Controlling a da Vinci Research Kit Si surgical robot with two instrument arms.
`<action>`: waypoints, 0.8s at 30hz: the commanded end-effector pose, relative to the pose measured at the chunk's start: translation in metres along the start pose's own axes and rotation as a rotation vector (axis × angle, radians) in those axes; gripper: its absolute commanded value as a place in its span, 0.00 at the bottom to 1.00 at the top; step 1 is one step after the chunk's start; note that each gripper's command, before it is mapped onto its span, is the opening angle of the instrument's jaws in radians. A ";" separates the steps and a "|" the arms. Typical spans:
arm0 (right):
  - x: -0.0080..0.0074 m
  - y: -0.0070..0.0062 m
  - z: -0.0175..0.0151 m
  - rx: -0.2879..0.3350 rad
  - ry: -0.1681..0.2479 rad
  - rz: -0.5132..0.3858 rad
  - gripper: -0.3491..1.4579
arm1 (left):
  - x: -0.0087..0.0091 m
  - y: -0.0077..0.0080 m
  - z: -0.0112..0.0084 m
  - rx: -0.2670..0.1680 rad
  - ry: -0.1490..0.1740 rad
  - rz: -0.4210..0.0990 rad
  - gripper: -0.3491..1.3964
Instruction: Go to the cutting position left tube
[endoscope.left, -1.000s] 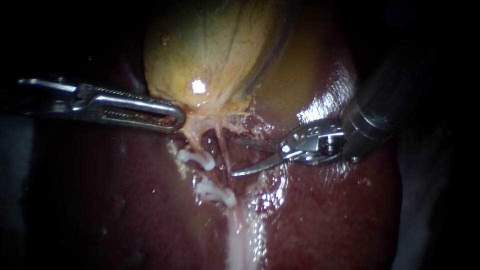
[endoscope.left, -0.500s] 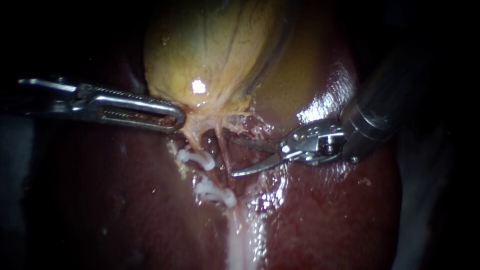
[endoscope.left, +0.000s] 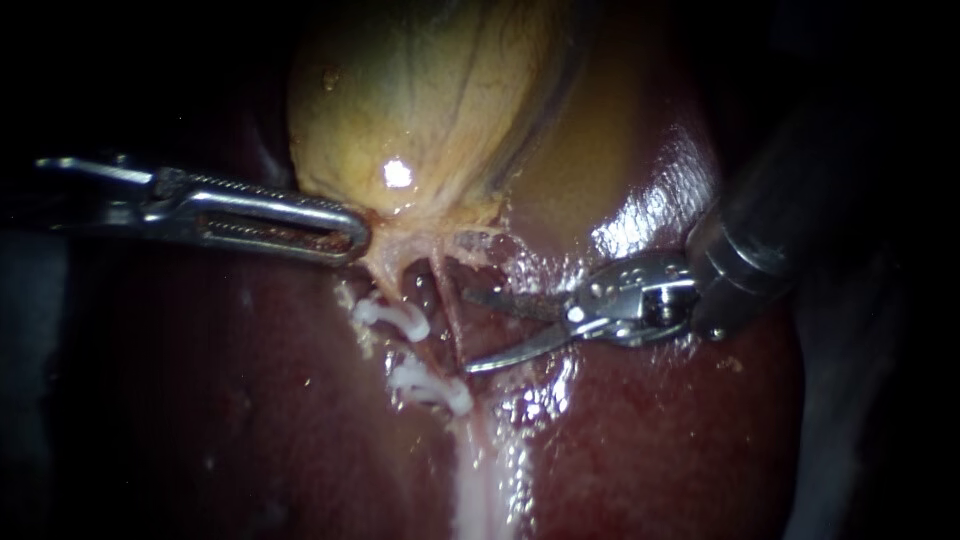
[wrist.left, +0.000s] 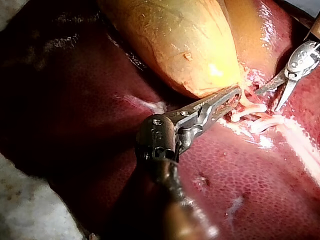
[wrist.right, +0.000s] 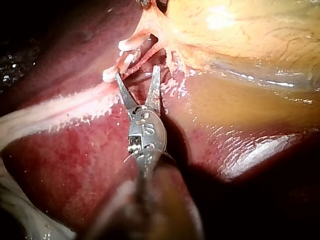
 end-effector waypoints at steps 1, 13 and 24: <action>0.0001 -0.0001 -0.0001 0.002 0.000 -0.001 0.99 | 0.0000 0.0000 0.0000 0.000 0.000 0.000 0.00; 0.0007 -0.0015 0.0000 0.018 0.002 0.001 0.99 | 0.0000 0.0000 0.0000 0.000 0.000 0.000 0.00; 0.0011 -0.0021 0.0003 0.023 0.003 0.005 0.99 | 0.0000 0.0000 0.0000 0.000 0.000 0.000 0.00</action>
